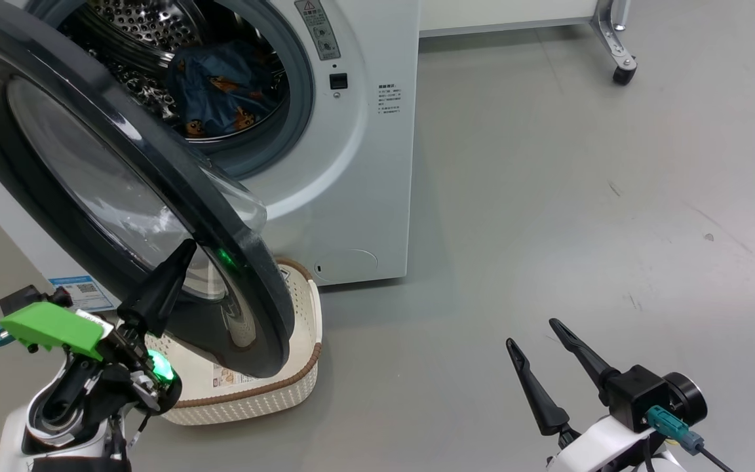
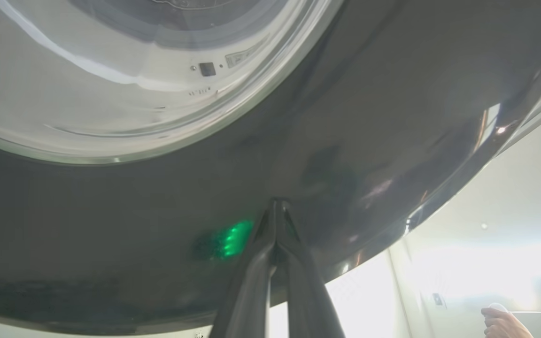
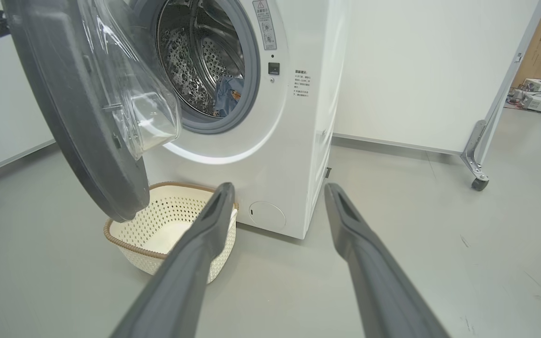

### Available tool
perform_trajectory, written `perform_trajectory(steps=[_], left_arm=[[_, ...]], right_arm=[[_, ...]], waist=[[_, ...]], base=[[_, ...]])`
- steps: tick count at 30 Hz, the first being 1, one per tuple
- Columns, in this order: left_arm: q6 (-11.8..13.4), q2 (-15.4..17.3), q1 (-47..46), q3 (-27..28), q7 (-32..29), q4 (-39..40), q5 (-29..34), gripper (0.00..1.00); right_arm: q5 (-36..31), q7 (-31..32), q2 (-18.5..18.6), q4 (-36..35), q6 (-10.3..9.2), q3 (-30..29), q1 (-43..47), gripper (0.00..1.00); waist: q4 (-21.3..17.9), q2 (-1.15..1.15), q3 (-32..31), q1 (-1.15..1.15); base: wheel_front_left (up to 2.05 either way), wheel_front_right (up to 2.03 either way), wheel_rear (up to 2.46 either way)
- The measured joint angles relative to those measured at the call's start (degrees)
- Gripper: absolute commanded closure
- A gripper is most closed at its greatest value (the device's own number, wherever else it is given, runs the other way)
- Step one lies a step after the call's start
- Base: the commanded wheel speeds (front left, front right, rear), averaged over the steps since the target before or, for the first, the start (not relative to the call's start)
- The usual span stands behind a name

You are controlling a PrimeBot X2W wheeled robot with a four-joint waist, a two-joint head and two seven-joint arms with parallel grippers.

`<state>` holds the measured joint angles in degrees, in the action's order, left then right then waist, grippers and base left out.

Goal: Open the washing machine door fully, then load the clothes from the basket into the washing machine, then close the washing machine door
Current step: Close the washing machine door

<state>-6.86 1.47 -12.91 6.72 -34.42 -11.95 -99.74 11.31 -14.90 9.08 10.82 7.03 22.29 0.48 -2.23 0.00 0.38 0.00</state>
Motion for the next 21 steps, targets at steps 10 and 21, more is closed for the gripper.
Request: perform_trajectory(steps=[10, 21], left_arm=[[-0.01, 0.0, -0.01, -2.94, 4.85, 1.45, 5.42, 1.0], [-0.23, 7.0, 5.92, -8.21, 15.29, 10.23, 32.3, 0.0]], right_arm=[[0.0, 0.0, 0.08, -0.18, 0.0, -1.71, 0.0, 0.0], [0.0, 0.0, -0.03, -0.32, 0.0, -3.69, 0.04, 0.0]], waist=[[-0.97, 0.0, 0.19, 0.0], [-0.58, 0.0, 0.71, 0.0]], base=[[0.0, 0.0, 0.0], [0.0, 0.0, 0.0]])
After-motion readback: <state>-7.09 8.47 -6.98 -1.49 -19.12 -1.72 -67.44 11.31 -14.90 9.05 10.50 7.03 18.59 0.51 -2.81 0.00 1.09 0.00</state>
